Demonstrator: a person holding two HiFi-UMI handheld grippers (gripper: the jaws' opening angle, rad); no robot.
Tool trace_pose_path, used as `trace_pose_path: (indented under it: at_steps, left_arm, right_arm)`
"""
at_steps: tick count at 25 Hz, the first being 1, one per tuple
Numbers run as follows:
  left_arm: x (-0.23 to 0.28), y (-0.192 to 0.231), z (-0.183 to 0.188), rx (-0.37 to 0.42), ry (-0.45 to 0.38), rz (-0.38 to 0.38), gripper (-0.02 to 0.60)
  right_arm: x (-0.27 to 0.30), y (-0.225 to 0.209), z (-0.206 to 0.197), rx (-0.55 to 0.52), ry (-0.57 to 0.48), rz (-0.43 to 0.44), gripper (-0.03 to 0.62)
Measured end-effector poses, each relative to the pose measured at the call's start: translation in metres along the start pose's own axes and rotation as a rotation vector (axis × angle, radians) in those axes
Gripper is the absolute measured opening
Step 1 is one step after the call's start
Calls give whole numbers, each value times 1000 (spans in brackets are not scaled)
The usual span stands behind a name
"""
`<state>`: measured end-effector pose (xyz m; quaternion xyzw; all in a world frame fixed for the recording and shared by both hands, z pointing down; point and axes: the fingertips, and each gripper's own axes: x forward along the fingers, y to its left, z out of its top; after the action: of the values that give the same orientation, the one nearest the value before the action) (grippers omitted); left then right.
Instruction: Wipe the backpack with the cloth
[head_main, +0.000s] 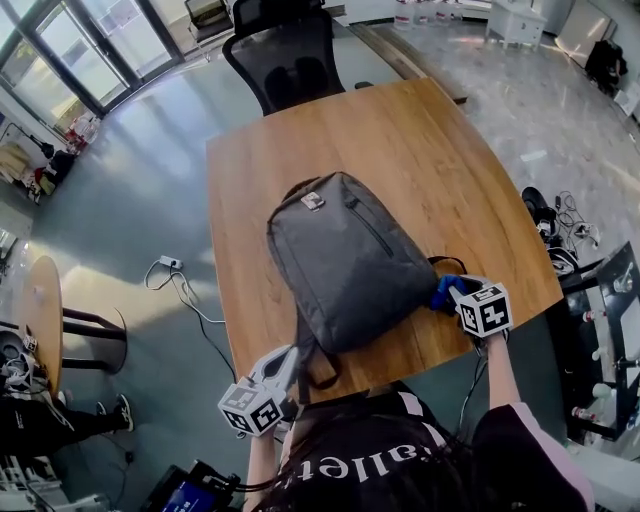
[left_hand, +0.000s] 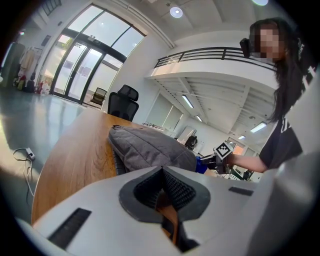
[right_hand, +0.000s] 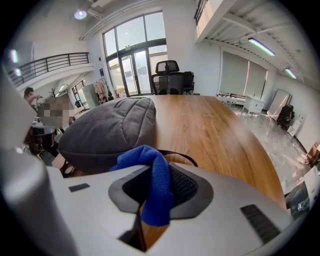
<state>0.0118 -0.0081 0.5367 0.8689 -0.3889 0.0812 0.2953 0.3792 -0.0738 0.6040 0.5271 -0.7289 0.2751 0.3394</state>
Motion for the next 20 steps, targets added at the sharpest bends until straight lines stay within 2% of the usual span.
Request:
trace_pose_path:
  at_steps: [8, 20]
  left_arm:
    - [-9, 16, -7, -31, 27, 15, 0]
    - [17, 38, 21, -19, 29, -51, 0]
  right_arm:
    - [13, -18, 21, -24, 23, -37, 95]
    - [46, -22, 63, -75, 79, -30, 95]
